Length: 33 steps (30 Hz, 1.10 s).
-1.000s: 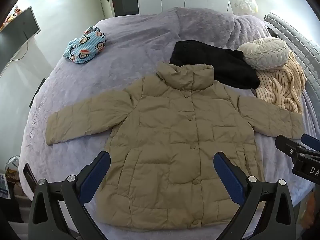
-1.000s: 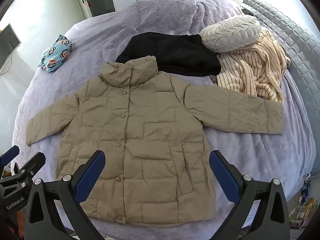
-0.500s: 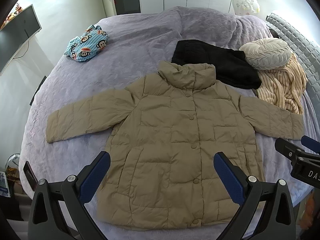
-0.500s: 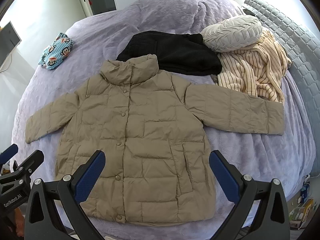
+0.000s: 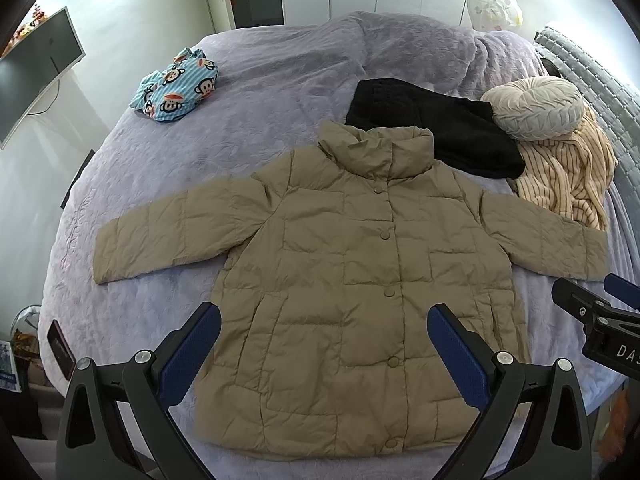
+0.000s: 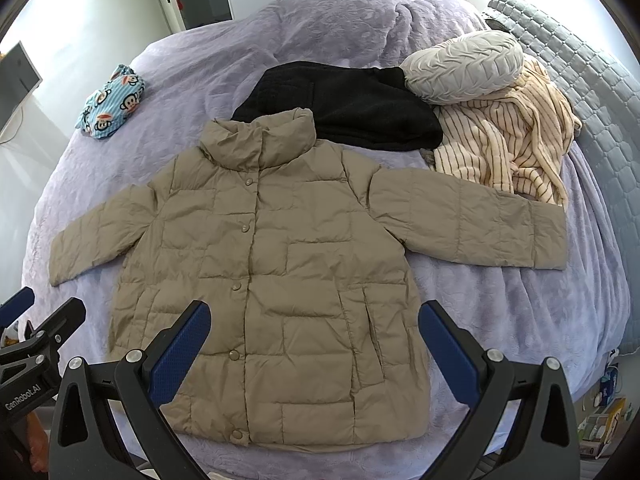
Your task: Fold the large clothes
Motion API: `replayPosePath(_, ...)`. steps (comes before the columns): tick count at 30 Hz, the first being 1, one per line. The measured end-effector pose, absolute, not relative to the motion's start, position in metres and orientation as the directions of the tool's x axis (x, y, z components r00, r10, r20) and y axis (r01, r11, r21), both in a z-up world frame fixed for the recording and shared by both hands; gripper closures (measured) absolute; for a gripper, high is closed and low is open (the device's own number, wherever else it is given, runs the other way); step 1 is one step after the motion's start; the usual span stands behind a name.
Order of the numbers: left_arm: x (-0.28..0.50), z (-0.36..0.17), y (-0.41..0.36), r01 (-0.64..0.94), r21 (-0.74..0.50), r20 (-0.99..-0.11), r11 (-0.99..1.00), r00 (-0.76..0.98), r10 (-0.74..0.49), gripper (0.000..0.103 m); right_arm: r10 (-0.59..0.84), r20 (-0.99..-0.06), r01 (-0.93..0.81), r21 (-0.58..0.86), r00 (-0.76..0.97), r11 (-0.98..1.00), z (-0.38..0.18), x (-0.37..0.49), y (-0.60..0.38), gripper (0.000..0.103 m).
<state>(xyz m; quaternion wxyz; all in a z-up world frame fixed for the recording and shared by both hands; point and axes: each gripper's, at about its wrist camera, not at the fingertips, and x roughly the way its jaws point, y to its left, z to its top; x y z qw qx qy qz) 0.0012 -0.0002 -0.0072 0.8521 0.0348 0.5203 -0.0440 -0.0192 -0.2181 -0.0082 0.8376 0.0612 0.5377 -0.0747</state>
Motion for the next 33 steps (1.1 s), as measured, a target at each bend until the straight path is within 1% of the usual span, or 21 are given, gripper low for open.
replayPosePath(26, 0.0004, -0.0112, 0.0037, 0.103, 0.018, -0.898, 0.994, 0.439, -0.029, 0.000, -0.060, -0.912, 0.192, 0.021, 0.406, 0.981, -0.0081, -0.0173, -0.2183, 0.000)
replayPosePath(33, -0.0007, -0.0120, 0.0024, 0.103, 0.022, -0.898, 0.994, 0.439, -0.025, 0.000, -0.052, -0.917, 0.199, 0.030, 0.396, 0.979, -0.0162, -0.0227, -0.2192, 0.000)
